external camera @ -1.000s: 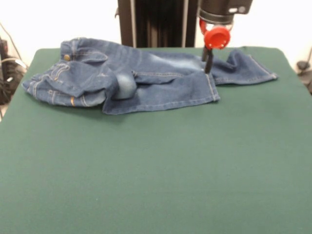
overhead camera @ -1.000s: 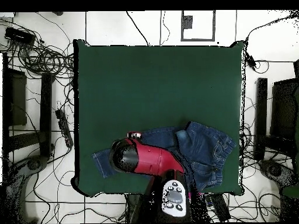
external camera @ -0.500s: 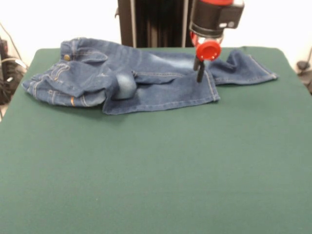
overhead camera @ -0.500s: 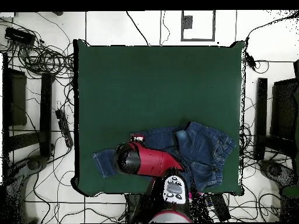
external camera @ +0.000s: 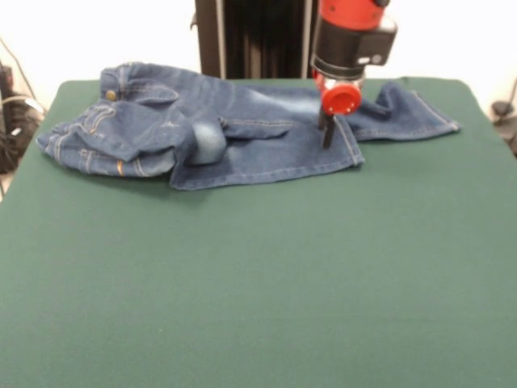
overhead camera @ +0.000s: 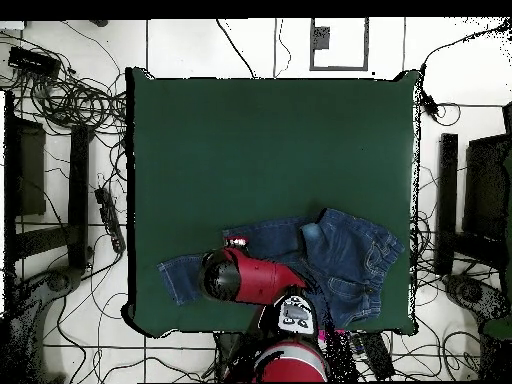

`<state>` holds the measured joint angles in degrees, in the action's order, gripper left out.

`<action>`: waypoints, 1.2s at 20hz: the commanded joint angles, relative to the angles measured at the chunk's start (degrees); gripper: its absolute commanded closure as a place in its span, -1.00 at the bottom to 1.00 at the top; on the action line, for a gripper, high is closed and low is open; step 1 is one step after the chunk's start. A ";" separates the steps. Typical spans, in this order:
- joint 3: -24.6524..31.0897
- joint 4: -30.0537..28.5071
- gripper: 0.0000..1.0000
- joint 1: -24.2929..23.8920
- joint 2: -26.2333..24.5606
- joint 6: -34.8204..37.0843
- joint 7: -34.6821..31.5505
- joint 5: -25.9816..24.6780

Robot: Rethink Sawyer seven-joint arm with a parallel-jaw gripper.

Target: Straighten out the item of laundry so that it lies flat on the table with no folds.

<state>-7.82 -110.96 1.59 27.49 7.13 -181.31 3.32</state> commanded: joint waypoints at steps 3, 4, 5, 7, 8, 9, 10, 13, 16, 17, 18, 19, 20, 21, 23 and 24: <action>5.56 -4.07 -1.00 0.62 -0.09 -1.18 -3.17 0.58; 5.66 -4.28 -1.00 0.40 -0.13 -1.47 -3.16 0.47; 5.56 -4.42 -1.00 0.38 -0.01 -1.50 -3.11 0.39; 5.44 -5.09 -1.00 0.38 1.37 -0.40 -2.91 0.39; 5.53 -5.80 -1.00 0.26 2.86 0.59 -2.75 0.42; 5.76 -6.44 -1.00 0.18 4.68 2.01 -2.52 0.55; 5.54 -6.57 -1.00 0.57 6.35 3.51 -2.31 0.74; 5.47 -6.40 -1.00 -0.04 11.14 7.22 -0.70 0.69; 5.04 -4.76 -1.00 -1.08 13.49 9.19 0.90 0.43; 4.68 -3.62 -1.00 -1.31 12.55 9.06 1.14 0.32; 4.33 -2.49 -1.00 -1.55 11.61 8.92 1.37 0.21; 4.22 -0.98 -1.00 -2.00 9.34 7.67 1.44 0.09; 4.16 0.73 -1.00 -2.37 6.61 6.30 1.41 0.04; 3.57 2.63 -1.00 -2.27 4.13 5.31 1.35 0.03; 2.62 5.98 -1.00 -2.12 -0.12 3.45 1.18 0.10; 2.25 7.35 -1.00 -1.56 -1.80 2.72 0.71 0.46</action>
<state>-8.20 -111.46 0.24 34.98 9.26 -181.31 3.29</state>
